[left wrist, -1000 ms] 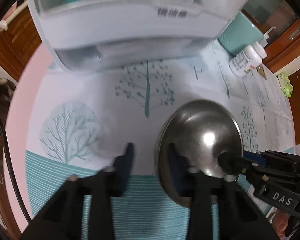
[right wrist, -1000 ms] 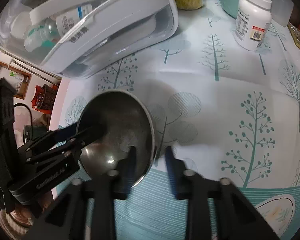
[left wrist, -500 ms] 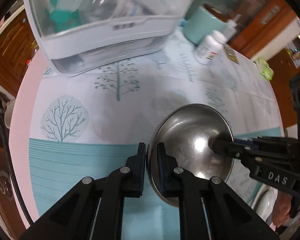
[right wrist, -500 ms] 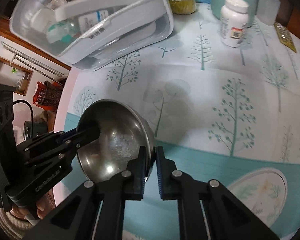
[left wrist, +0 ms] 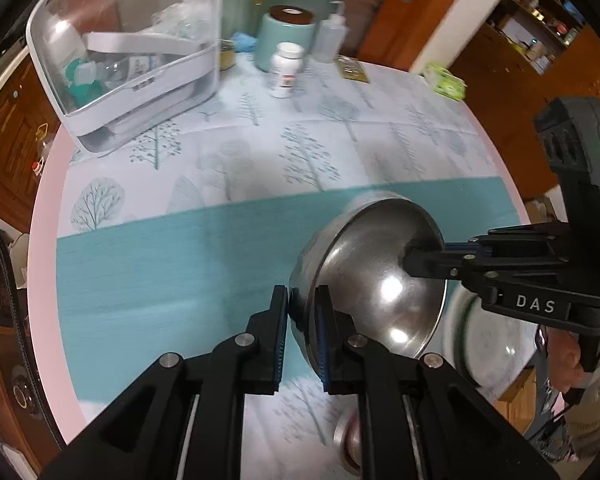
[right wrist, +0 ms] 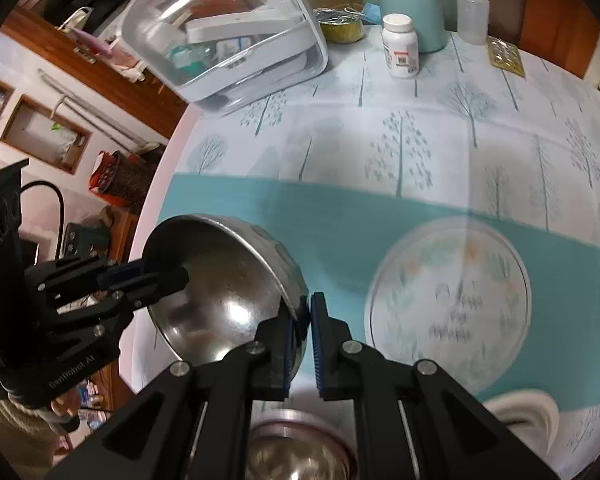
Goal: Organize plates and bowls
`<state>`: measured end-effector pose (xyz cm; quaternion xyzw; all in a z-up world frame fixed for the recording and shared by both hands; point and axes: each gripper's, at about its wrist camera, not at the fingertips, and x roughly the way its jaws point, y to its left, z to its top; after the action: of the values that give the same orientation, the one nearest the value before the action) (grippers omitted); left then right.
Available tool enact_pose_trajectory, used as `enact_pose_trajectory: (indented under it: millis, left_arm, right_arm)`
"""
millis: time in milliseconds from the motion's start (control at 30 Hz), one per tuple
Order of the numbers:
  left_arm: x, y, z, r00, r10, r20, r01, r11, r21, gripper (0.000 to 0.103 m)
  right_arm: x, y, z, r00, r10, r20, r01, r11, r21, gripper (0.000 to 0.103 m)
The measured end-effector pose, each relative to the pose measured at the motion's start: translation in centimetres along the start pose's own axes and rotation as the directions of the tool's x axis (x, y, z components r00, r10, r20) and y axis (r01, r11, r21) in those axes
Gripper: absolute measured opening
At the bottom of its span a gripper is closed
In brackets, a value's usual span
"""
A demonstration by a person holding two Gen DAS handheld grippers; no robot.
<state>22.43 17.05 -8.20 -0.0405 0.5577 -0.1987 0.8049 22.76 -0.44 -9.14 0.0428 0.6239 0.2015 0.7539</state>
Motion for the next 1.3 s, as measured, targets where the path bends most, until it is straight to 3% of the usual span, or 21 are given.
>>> enact_pose_trajectory:
  millis: [300, 500, 700, 933, 1033, 1200, 1300]
  left_arm:
    - [0.0, -7.5, -8.9, 0.998, 0.008, -0.059, -0.006, 1.000, 0.030, 0.011]
    - [2.9, -9.2, -14.2, 0.993, 0.007, -0.120, -0.012, 0.999, -0.040, 0.011]
    - [4.3, -8.9, -16.0, 0.993, 0.046, -0.109, -0.057, 0.993, -0.099, 0.014]
    - [5.1, -7.4, -16.5, 0.995, 0.025, -0.096, -0.045, 0.978, -0.204, 0.015]
    - [5.3, -7.4, -16.8, 0.995, 0.030, -0.098, -0.050, 0.978, -0.202, 0.016]
    - [4.6, -7.6, -17.0, 0.994, 0.072, -0.081, -0.084, 0.983, -0.165, 0.032]
    - [4.0, -7.4, -17.0, 0.994, 0.091, -0.066, -0.100, 0.982, -0.160, 0.034]
  right_arm:
    - [-0.9, -1.9, -10.8, 0.998, 0.007, -0.069, -0.009, 1.000, -0.027, 0.008]
    - [1.3, -3.4, -15.7, 0.994, 0.004, -0.112, -0.003, 1.000, 0.009, 0.009]
    - [3.1, -3.6, -17.3, 0.992, 0.026, -0.126, -0.023, 0.999, 0.026, 0.010]
    - [3.5, -3.2, -17.3, 0.994, 0.010, -0.113, -0.009, 1.000, 0.008, 0.013]
    - [3.6, -2.8, -17.3, 0.994, -0.010, -0.105, 0.008, 1.000, -0.012, 0.015]
    - [3.2, -2.1, -17.2, 0.996, -0.052, -0.070, 0.049, 0.998, -0.049, 0.021]
    - [2.7, -1.9, -17.0, 0.996, -0.076, -0.046, 0.073, 0.995, -0.062, 0.022]
